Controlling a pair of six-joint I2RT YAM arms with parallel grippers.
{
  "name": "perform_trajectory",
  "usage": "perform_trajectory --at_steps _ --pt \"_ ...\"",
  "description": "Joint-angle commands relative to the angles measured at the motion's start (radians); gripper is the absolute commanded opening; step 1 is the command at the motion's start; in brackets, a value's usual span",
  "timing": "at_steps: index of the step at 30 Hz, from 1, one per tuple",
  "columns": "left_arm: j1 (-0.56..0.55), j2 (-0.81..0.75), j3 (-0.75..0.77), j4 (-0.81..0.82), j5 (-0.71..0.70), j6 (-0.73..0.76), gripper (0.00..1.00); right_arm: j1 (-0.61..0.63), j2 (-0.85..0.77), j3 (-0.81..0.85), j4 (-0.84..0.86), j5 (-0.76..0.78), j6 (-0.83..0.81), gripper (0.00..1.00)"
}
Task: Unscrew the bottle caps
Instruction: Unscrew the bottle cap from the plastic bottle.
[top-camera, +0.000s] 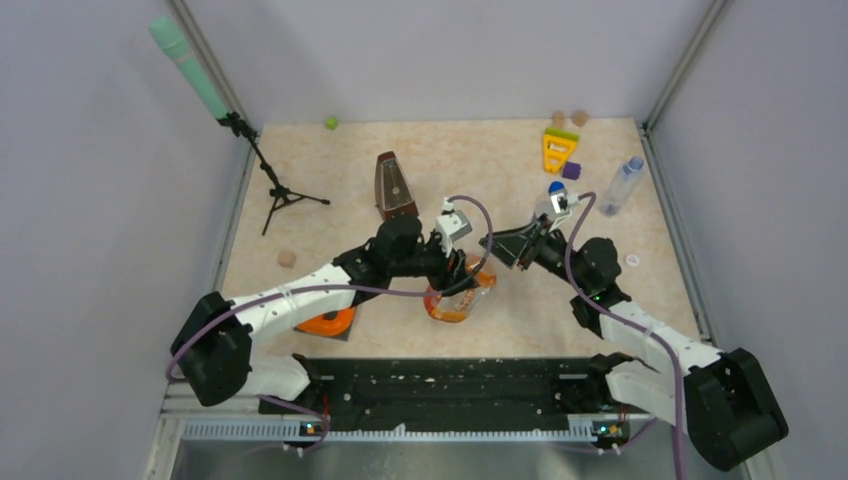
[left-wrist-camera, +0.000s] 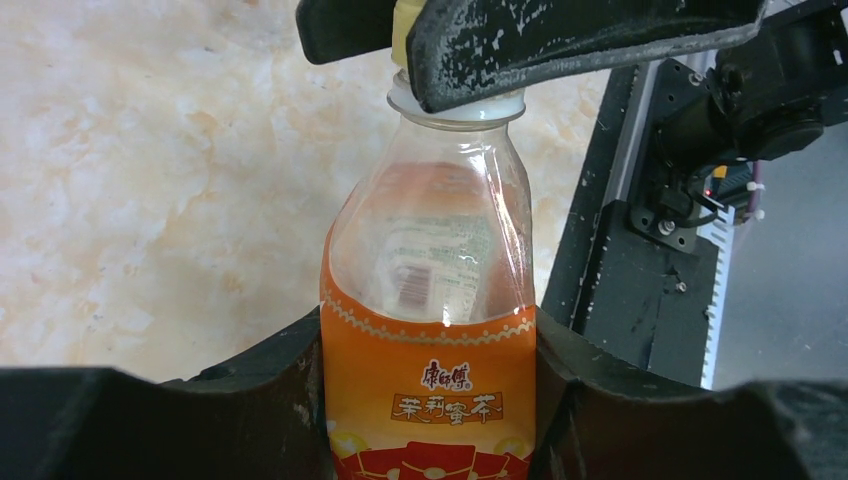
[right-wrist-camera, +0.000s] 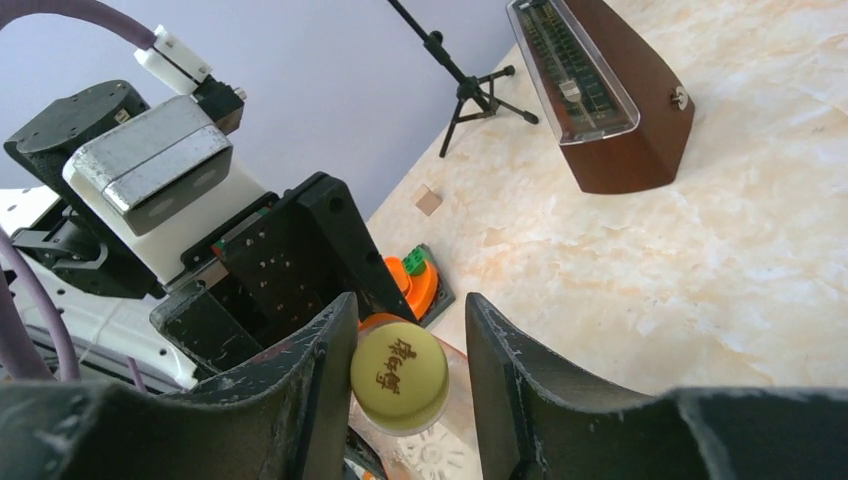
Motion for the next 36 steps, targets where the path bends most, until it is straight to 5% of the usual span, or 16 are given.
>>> perform_trajectory --at_steps 1,12,20,36 --pt "-0.004 -0.019 0.006 0.102 -0.071 -0.007 0.0 -0.002 0.003 -0.01 0.028 0.052 -0.002 0.45" --pt "-0.096 -0.008 0.07 -0.041 -0.342 0.047 0.0 -0.002 -0.035 0.052 -0.068 0.101 0.004 0.52" --pt "-0.139 -0.021 0.06 0.005 -0.543 -0.007 0.0 0.001 -0.03 0.094 -0.187 0.187 0.014 0.52" --pt "-0.168 -0.023 0.081 -0.006 -0.568 0.017 0.0 0.03 0.042 0.124 -0.142 0.189 0.032 0.52"
